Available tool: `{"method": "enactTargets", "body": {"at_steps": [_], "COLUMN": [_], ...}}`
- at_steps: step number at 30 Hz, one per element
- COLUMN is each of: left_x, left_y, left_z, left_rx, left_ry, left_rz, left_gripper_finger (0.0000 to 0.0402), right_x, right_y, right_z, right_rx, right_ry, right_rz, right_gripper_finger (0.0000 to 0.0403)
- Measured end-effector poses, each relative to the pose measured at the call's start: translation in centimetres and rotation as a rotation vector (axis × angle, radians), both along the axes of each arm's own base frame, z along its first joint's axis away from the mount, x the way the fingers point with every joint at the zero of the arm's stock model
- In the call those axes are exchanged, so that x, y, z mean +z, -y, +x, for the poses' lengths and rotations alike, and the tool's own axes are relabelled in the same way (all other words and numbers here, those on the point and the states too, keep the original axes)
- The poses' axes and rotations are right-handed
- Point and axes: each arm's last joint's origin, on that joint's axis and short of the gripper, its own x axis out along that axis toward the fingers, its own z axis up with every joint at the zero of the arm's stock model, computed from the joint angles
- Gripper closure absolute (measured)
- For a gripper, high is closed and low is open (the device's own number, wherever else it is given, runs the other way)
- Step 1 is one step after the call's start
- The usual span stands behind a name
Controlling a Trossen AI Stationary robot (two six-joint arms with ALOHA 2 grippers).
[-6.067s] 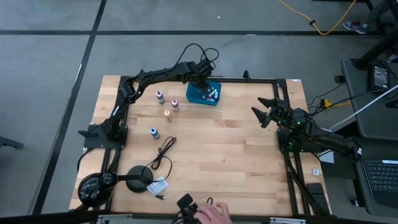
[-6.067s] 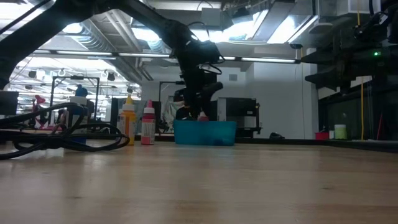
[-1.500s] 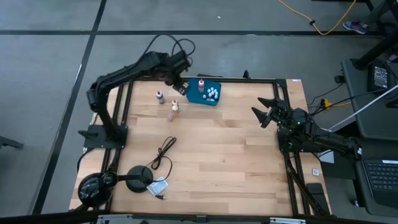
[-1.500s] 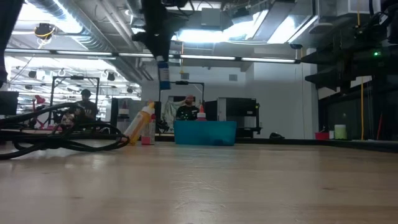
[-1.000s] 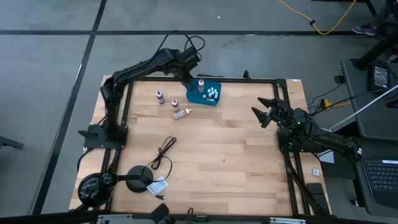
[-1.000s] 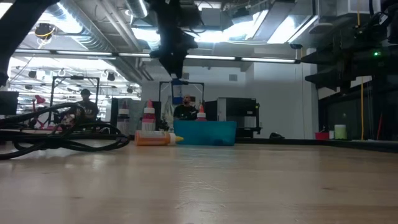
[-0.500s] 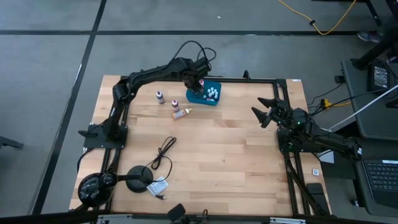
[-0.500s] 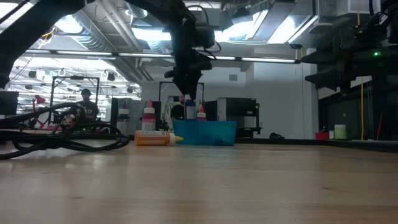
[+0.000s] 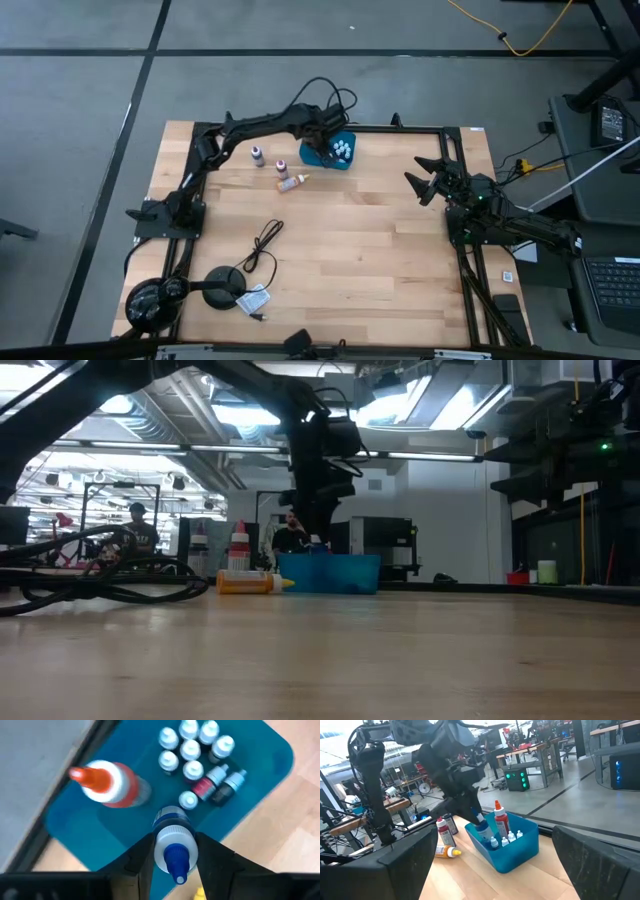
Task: Pick & Place food coloring
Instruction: Put the large blue food coloring bottle into the blue container, then put the large purple food coloring bottle into the blue container
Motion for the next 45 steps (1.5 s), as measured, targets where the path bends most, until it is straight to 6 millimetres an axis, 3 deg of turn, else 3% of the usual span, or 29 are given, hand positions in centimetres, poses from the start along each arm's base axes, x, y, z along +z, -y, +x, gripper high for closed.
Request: {"method": "enactTargets", "body": {"at_steps": [12,24,30,33,41,45], "left_x": [-1.1,-0.3,1.5,3.4,8.5,10.1], "left_y": [0.2,0.0,0.2,0.5,1.5,2.1], "left_z": [0.5,0.0,-0.6,-1.2,-4.1,-5.8], "left_rx": [-0.041,0.009,0.039,0.061,0.175,0.259], "left_ry": [-0.017,-0.008,0.036,0.077,0.140,0.114], "left_rz": [-0.026,-0.020,-0.008,0.014,0.083,0.119], "left_gripper_finger": [0.0259,0.0209,0.0162,0.0141,0.0099,0.0085], "right_x": [0.0,0.0,0.0,0.0,0.0,0.0], "right_y": [0.0,0.0,0.0,0.0,0.0,0.0], "right_z": [0.0,0.0,0.0,0.0,0.0,0.0], "right_rx": [0.000,0.000,0.000,0.000,0.000,0.000], "right_ry": [0.000,0.000,0.000,0.000,0.000,0.000], "right_rz": [0.000,0.000,0.000,0.000,0.000,0.000], "right_gripper_finger": [0.0011,0.0011,0.0011,0.0011,0.0011,0.0011]}}
